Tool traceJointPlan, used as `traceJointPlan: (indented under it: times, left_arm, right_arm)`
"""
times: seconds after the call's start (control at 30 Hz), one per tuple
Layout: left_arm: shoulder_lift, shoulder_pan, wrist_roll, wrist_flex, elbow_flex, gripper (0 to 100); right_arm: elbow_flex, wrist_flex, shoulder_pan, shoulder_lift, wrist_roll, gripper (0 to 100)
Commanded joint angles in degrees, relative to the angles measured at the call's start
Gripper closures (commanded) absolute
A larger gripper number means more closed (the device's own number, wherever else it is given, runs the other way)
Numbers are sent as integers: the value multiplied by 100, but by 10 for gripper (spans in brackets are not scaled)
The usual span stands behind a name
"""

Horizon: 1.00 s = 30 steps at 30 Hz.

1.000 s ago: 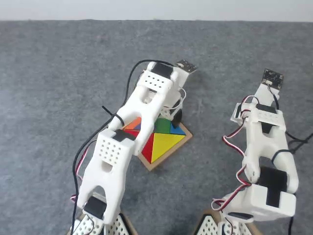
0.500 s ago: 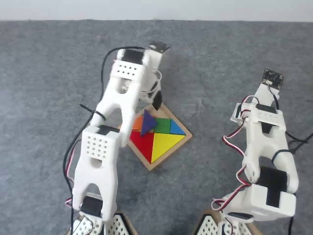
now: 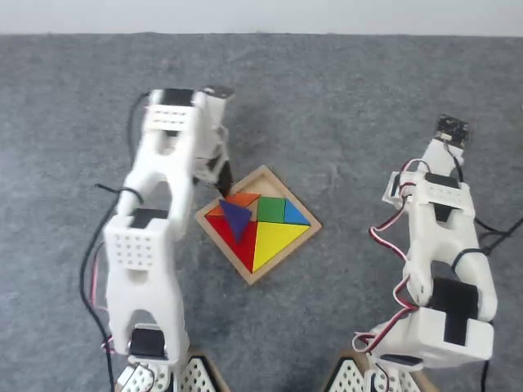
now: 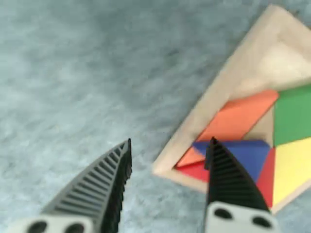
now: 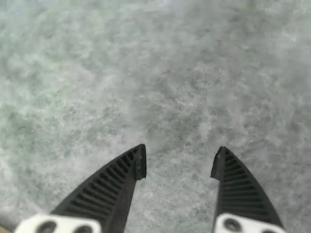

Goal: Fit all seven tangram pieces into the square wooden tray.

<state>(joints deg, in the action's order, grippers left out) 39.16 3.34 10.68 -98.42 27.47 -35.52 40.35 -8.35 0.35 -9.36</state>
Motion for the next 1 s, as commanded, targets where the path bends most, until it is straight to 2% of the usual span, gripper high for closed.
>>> traceJointPlan:
  times: [0.0,0.13,0.3,0.4,0.57,0.7,0.97]
  left_arm:
    - [-747,202,343,-123,-163,765]
    - [-932,563,703,18,-576,765]
    - [-1275,730,1389,-97,-1675,765]
    - [-1785,659,1486,211,-2413,765]
    - [-2330,79,1433,949,-3468,765]
    - [-2198,-273,1152,1292,-3565,765]
    - [-1767,-343,1099,1442,-3187,765]
  right_arm:
    - [79,-119,101,-75,290,760]
    - [79,-119,75,-75,299,760]
    - [79,-233,92,-66,308,760]
    - [79,-277,92,-66,308,760]
    - [79,-251,75,-66,316,760]
    - [62,-233,75,-66,316,760]
    - [62,-224,84,-66,316,760]
